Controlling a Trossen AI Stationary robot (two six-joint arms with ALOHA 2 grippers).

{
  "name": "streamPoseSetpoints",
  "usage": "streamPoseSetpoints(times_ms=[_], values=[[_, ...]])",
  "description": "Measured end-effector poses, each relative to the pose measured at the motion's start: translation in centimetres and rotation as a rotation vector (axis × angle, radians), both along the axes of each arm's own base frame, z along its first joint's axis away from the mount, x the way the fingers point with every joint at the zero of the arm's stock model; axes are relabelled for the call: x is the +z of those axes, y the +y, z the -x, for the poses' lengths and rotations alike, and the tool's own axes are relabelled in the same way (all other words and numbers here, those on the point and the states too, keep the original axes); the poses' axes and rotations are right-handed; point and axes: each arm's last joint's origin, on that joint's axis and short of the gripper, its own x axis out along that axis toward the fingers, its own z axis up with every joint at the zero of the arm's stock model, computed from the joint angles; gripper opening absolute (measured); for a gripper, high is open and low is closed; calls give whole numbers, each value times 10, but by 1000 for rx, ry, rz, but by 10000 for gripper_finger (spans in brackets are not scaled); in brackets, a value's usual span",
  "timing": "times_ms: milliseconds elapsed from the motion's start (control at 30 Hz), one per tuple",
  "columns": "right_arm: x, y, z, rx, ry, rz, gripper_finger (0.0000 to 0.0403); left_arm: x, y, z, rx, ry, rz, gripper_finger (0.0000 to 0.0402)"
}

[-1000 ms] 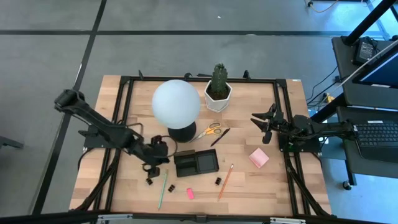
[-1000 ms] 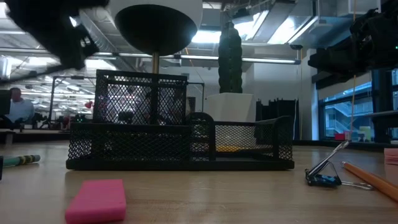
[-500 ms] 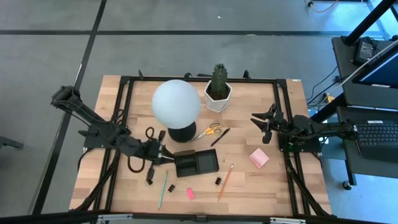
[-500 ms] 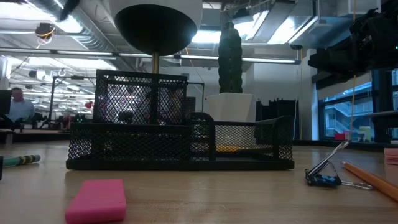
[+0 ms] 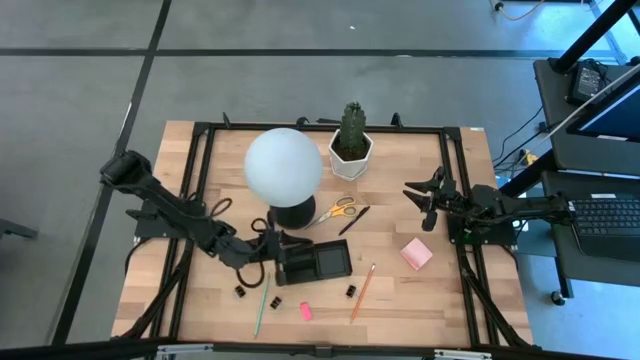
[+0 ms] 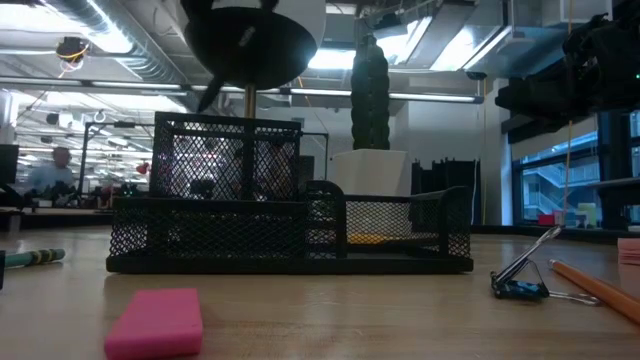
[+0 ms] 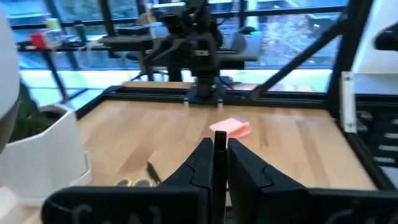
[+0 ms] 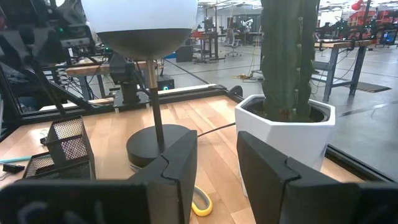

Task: Pick and place office supplies into organizer
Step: Put the left black pen into the desk organizer

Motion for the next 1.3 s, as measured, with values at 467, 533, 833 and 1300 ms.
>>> streamPoseSetpoints(times_ms=[467,533,833,1300], values=[[0,0,0,0,-1,-2,119,-55,-8,-17,135,86,51,19],[0,0,0,0,0,-3,119,-62,-8,-18,144,102,56,19],[0,0,0,0,-1,-3,119,-79,-9,-20,168,141,61,25],[0,0,0,0,-1,-1,119,-81,-4,-23,141,170,69,76]])
